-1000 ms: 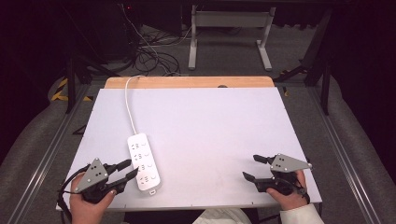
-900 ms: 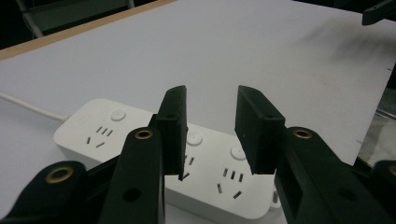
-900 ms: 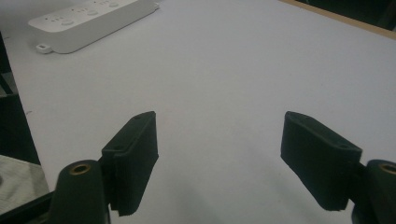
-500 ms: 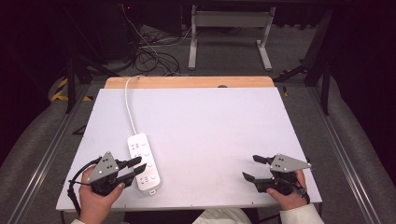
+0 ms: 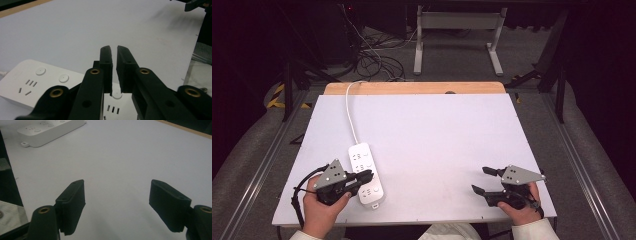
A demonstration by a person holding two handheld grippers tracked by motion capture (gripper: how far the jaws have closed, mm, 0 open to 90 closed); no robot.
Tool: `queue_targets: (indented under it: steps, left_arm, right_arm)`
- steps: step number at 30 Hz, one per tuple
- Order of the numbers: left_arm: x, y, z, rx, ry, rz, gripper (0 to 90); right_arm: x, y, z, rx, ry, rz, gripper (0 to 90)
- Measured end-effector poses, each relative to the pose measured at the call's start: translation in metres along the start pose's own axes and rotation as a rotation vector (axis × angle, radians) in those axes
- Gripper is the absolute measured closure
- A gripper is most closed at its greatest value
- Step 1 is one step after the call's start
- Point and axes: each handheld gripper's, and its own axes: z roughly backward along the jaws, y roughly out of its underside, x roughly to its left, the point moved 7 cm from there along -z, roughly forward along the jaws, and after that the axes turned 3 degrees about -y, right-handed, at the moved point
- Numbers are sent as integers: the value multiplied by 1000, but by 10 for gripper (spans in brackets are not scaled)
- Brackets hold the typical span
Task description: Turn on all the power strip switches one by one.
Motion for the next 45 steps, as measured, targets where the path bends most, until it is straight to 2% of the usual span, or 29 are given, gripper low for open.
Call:
queue_targets:
  steps: [3,7,8,9,10,13,15,17,18,20,28,40,45]
  left_arm:
    - [1,1,-1,9,5,2,897]
    - [0,1,-2,34,23,17,899]
    - [-1,2,-3,61,40,16,900]
    - [-1,2,-3,61,40,16,900]
    - [0,4,-3,99,53,-4,899]
    - [1,6,-4,123,58,-13,900]
    - [-1,11,-8,174,80,-9,900]
    - [-1,11,-9,186,85,-12,900]
    - [-3,13,-12,217,95,-18,900]
    - [-3,14,-14,246,98,-28,900]
    - [-2,19,-22,317,110,-6,900]
    - [-4,23,-31,360,104,-26,900]
    - [-4,24,-33,367,89,-34,900]
  right_arm:
    - [0,0,0,1,-2,0,296]
    - [0,0,0,-1,-4,1,297]
    - [0,0,0,-2,-6,0,297]
    - [0,0,0,-2,-6,2,297]
    - [0,0,0,-2,-6,2,297]
    - [0,0,1,-3,-5,1,296]
    - [0,0,0,-1,-6,3,296]
    - [1,0,0,2,-6,8,296]
    - [0,0,0,3,-6,8,296]
    - [0,0,0,4,-7,7,296]
    - [1,1,0,5,-12,6,296]
    - [1,1,-1,9,-13,8,296]
    - [1,1,-1,9,-15,7,296]
